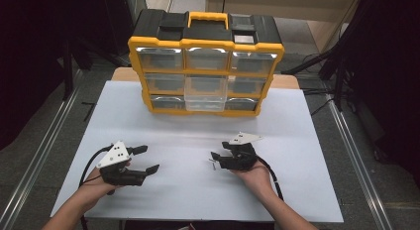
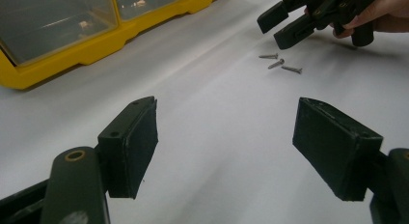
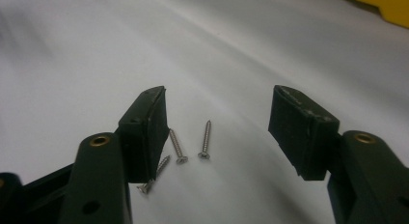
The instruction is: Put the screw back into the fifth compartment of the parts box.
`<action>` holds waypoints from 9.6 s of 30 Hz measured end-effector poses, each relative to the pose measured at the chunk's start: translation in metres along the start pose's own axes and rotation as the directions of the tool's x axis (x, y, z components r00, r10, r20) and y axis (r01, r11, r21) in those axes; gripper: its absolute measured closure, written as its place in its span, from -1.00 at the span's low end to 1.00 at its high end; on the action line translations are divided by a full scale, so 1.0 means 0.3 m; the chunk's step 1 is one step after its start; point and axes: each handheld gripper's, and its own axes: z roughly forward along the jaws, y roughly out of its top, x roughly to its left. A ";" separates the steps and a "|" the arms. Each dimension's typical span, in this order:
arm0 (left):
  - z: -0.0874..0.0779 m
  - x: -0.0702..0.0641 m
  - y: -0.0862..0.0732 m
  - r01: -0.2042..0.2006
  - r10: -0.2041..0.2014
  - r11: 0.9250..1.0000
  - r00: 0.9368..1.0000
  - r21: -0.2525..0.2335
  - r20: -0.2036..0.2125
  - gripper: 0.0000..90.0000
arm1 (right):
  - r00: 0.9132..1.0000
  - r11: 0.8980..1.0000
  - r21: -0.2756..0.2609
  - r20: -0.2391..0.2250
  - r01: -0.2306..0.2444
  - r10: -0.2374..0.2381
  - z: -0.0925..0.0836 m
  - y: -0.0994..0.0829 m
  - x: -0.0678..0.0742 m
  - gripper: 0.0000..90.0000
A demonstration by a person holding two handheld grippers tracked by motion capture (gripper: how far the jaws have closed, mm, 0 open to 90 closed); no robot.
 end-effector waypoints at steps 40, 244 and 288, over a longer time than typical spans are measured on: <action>0.000 0.004 -0.002 0.009 -0.009 1.000 1.000 0.000 0.007 -0.47 | 1.000 0.997 0.077 0.025 -0.012 0.010 0.038 0.005 0.018 0.98; -0.006 0.023 -0.008 0.047 -0.047 0.999 0.999 -0.002 0.004 -0.47 | 0.996 0.965 -0.252 0.021 -0.074 0.082 -0.172 0.650 -0.046 0.98; -0.006 0.021 -0.008 0.050 -0.050 0.999 0.999 -0.004 0.009 -0.47 | 0.996 0.962 -0.273 -0.073 0.027 -0.049 -0.188 0.596 0.001 -0.34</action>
